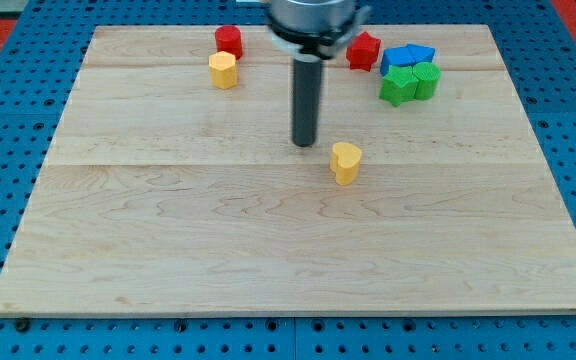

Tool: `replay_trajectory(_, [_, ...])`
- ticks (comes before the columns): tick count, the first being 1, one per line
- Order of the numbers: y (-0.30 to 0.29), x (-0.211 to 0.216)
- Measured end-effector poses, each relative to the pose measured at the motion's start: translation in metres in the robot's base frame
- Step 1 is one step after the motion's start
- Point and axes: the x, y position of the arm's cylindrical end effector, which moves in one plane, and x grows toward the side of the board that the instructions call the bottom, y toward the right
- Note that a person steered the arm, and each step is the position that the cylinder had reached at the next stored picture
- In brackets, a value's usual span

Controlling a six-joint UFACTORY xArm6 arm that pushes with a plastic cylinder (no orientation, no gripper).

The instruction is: Move the yellow heart towards the bottom right of the board

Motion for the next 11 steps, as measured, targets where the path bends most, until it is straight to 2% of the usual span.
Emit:
replay_trajectory(1, [-0.03,-0.007])
replay_trajectory(2, [-0.007,0.002])
replay_trajectory(3, [0.084,0.021])
replay_trajectory(4, [0.124,0.078])
replay_trajectory(5, [0.139,0.094])
replay_trajectory(6, [0.095,0.073])
replay_trajectory(7, [0.102,0.1])
replay_trajectory(8, [0.158,0.122])
replay_trajectory(9, [0.146,0.106])
replay_trajectory(10, [0.093,0.032])
replay_trajectory(11, [0.074,-0.062])
